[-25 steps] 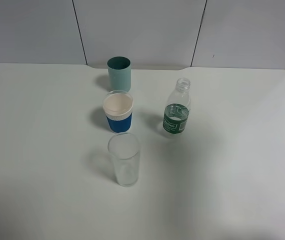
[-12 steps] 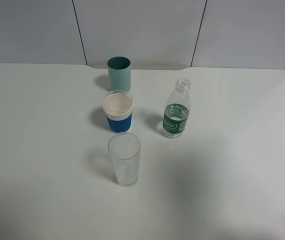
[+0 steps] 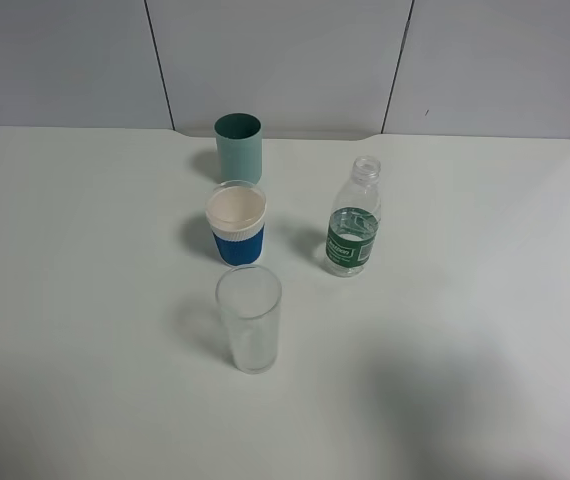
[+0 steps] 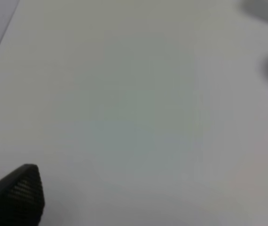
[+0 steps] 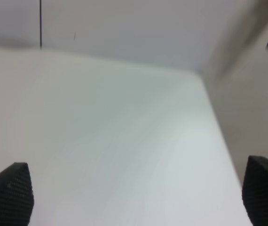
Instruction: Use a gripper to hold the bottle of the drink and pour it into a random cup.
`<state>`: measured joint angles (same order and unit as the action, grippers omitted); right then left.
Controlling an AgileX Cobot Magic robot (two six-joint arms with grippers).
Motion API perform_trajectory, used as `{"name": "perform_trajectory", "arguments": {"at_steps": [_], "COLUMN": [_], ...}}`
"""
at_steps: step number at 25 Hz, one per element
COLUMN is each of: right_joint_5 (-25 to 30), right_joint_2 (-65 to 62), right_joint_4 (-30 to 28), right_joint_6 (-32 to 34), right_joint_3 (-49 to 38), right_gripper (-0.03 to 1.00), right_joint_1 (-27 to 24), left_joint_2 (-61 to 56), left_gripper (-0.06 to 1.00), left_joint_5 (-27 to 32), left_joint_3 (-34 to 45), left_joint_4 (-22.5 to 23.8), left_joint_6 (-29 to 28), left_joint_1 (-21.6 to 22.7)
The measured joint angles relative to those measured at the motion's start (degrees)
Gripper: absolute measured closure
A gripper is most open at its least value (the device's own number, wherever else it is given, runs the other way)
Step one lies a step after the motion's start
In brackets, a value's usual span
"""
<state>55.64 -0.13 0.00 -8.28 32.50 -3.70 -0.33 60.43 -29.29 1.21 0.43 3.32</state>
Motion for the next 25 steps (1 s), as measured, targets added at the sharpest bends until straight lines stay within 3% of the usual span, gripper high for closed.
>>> {"name": "perform_trajectory", "arguments": {"at_steps": [10,25], "right_joint_5": [10.28,10.59], "right_joint_2": [0.0,0.0], "right_joint_4": [-1.53,-0.94], "right_joint_6": [2.4,2.95], "right_joint_3": [-2.42,-2.65], "right_gripper": [0.09,0.09], "right_joint_1": [0.0,0.0], "left_joint_2": [0.0,0.0], "left_gripper": [-0.04,-0.04], "left_joint_5": [0.0,0.0], "left_joint_3": [0.0,0.0], "left_joint_4": [-0.05,-0.05], "left_joint_6": [0.0,0.0], "left_joint_1": [0.0,0.0]}}
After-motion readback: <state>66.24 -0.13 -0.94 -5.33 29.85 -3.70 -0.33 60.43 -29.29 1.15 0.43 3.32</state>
